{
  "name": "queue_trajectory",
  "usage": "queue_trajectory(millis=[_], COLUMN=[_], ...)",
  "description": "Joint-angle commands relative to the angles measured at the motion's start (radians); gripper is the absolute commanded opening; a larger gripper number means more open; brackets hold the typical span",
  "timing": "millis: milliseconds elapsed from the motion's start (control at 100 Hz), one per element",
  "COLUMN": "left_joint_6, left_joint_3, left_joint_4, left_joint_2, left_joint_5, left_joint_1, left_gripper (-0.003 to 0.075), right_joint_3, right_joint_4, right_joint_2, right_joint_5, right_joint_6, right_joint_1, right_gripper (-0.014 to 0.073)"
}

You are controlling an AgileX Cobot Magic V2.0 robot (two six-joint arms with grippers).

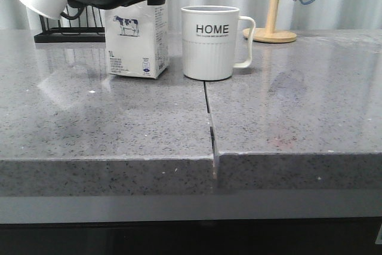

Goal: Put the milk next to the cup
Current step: 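Lower the milk carton beside the mug and open the left gripper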

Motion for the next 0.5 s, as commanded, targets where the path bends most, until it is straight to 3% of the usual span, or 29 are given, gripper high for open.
queue_trajectory(millis=[0, 490], left_joint_6=[0.001, 0.044], left_joint_3=[-0.02, 0.165], left_joint_4=[0.008, 0.025], left_joint_2=[-0.054, -0.299], left_joint_5=[-0.054, -0.037], left_joint_1=[-0.01, -0.041], left_gripper=[0.0639, 0.0638], right_joint_3=[-0.026, -0.026], right_joint_4=[-0.008, -0.008], right_joint_2=[0.009, 0.009], right_joint_5=[-0.083, -0.083], right_joint_6=[-0.006, -0.006], right_joint_1=[-0.002, -0.002], right_gripper=[-0.0067, -0.0067])
